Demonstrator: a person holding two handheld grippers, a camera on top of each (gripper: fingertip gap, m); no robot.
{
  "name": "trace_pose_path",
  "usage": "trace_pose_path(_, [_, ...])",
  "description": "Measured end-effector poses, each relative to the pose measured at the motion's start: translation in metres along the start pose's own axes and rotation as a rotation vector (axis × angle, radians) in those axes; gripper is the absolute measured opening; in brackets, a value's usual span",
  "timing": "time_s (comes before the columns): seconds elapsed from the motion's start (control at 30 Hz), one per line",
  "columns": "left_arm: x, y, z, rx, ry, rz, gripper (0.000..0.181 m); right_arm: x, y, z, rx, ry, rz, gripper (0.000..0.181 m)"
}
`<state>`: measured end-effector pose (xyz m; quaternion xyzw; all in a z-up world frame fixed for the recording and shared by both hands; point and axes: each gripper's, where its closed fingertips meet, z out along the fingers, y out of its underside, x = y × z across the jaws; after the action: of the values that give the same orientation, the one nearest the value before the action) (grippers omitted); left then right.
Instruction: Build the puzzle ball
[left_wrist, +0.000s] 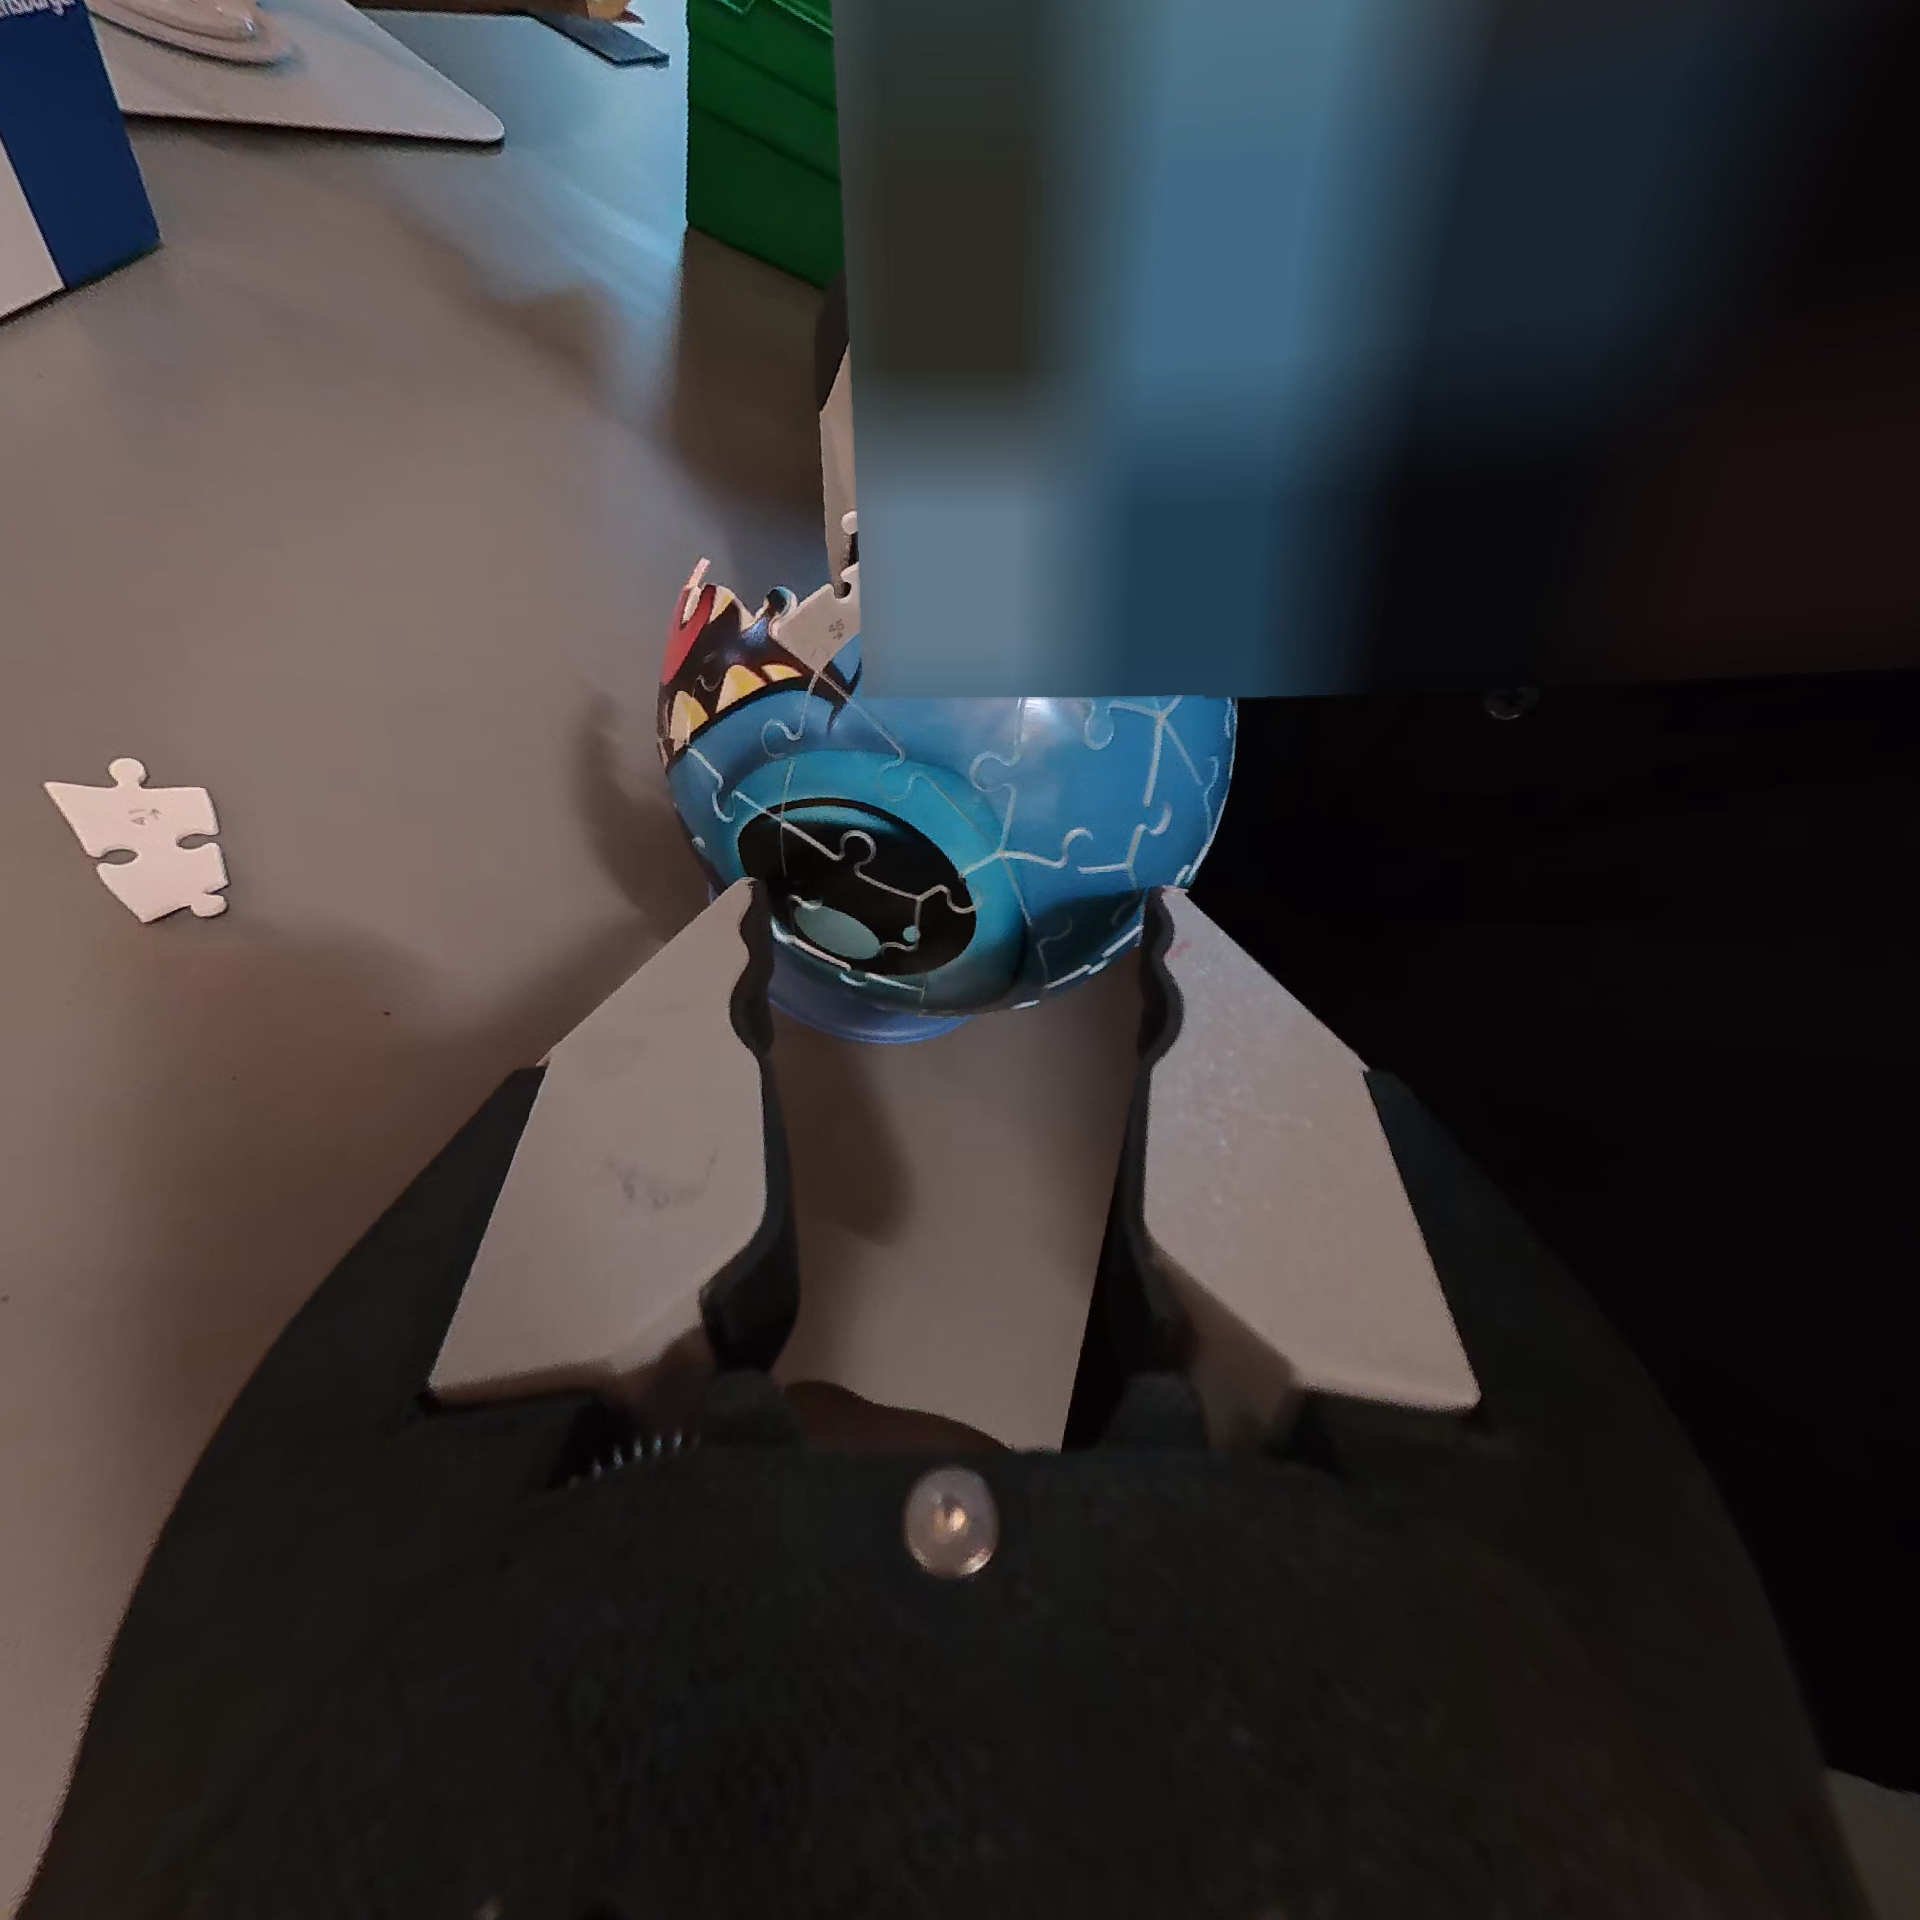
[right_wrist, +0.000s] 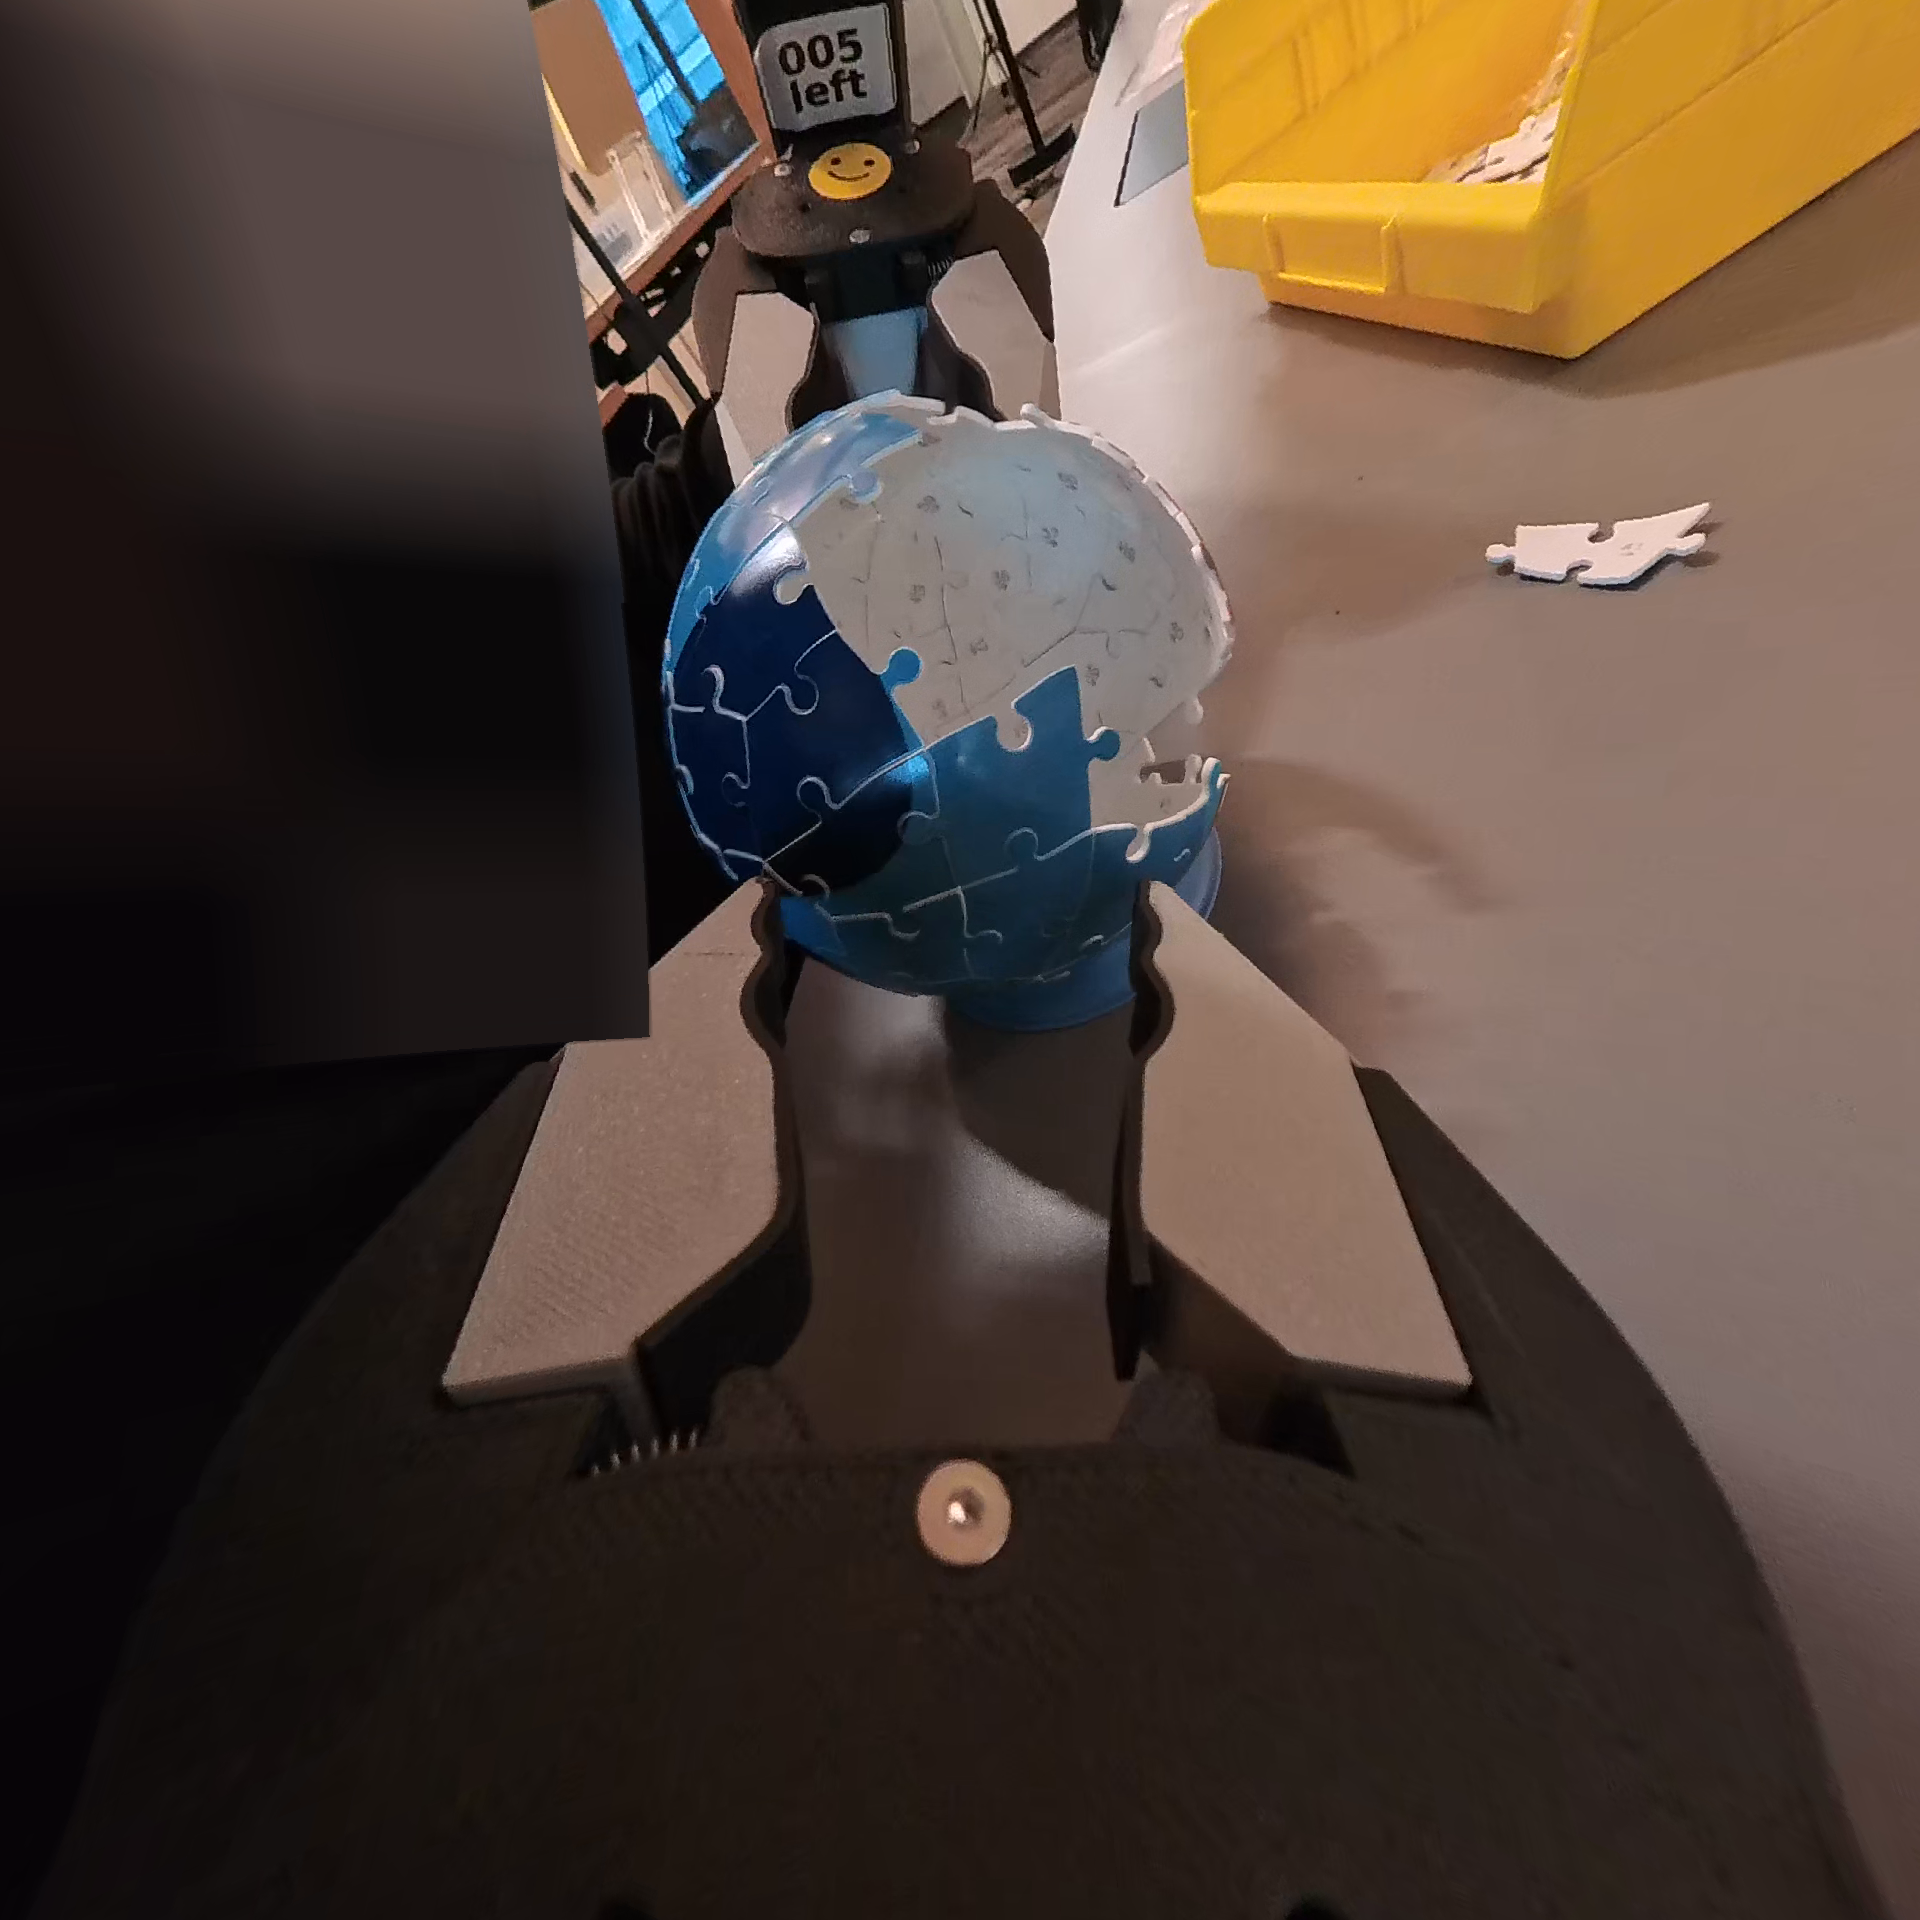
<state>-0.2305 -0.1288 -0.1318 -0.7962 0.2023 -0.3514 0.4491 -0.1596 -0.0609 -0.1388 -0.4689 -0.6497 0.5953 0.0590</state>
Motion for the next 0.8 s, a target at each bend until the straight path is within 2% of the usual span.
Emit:
trace_pose_path(0.2, [0.001,0.004,-0.003,-0.014,-0.007,0.006,0.073,-0.001,0.003,-0.002,-0.013,0.004,-0.014,0.065])
trace_pose_path(0.37, [-0.009,0.002,-0.02,0.028,-0.049,-0.008,0.073,0.001,0.0,-0.014,-0.001,0.015,-0.035,0.065])
trace_pose_path(0.47, [-0.032,-0.003,-0.033,0.075,-0.154,-0.052,0.068,0.012,-0.003,-0.028,0.027,0.076,-0.044,0.064])
trace_pose_path(0.6, [-0.077,-0.028,-0.046,0.134,-0.348,-0.119,0.054,0.031,-0.004,-0.043,0.039,0.163,-0.026,0.064])
trace_pose_path(0.7, [-0.111,-0.043,-0.044,0.051,-0.501,-0.107,0.05,0.043,-0.003,-0.049,0.039,0.222,-0.019,0.062])
trace_pose_path(0.8, [-0.135,-0.05,-0.021,-0.119,-0.585,-0.018,0.049,0.047,-0.003,-0.05,0.046,0.233,-0.003,0.061])
